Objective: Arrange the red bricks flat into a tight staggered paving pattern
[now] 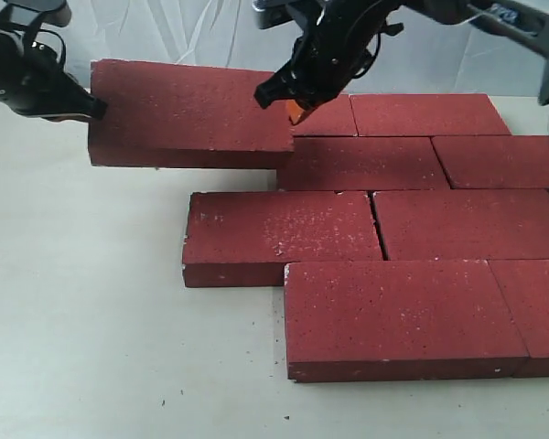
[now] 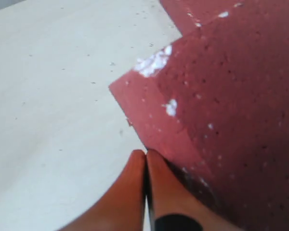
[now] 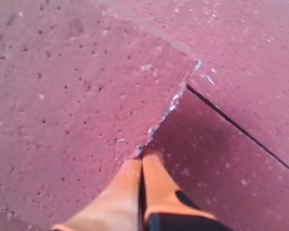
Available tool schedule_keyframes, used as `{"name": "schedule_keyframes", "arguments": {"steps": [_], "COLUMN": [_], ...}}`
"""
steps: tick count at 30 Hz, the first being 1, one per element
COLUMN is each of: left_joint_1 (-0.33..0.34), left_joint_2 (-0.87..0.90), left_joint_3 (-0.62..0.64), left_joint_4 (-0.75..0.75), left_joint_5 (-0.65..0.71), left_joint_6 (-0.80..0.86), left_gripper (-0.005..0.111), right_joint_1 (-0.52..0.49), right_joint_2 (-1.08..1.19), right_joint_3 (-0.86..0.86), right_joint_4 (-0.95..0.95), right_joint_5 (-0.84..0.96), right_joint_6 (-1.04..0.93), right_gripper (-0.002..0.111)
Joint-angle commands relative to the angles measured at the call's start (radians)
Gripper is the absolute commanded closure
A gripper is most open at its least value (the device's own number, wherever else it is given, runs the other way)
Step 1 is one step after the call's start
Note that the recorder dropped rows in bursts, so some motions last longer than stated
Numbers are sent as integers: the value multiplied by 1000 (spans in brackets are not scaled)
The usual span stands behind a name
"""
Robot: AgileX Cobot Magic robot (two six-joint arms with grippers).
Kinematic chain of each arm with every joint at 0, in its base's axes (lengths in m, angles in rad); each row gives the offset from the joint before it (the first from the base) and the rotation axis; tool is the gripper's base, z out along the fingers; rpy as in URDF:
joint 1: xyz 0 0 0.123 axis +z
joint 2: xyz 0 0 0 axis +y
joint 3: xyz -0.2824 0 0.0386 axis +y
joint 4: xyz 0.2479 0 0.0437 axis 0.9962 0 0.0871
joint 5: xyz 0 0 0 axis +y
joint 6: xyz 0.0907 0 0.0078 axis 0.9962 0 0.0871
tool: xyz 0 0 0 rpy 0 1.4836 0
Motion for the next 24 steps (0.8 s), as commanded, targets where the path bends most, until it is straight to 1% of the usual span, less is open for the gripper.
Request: {"name": "schedule_keyframes", "arguments": {"steps": [1,5,11,14,20,23,24], "left_joint_1": [32,93,160,178,185,185,185], "left_joint_2": [49,99,143,165,191,195,195], "left_joint_3": [-11,-11,-11,-6,25,32,36], "left_joint_4": [-112,-115,-122,-110,-110,-108,-85], "left_joint_5": [50,36,-25,-26,-143,-141,-139], "left_joint_6": [2,-2,-2,0,0,0,0], "left_gripper": [107,107,107,107,107,107,107], "right_joint_1": [83,111,142,147,153,155,160], "right_joint_2": [88,153,233,257,265,265,267], "right_joint_3": [-127,-200,-244,-246,-246,-246,-246], "right_joint_4": [227,241,239,243,237,237,237], "right_joint_5": [-40,-71,-131,-166,-200,-194,-189], "right_joint_6": [12,12,12,12,8,8,8], "right_gripper": [109,109,109,109,109,109,109]}}
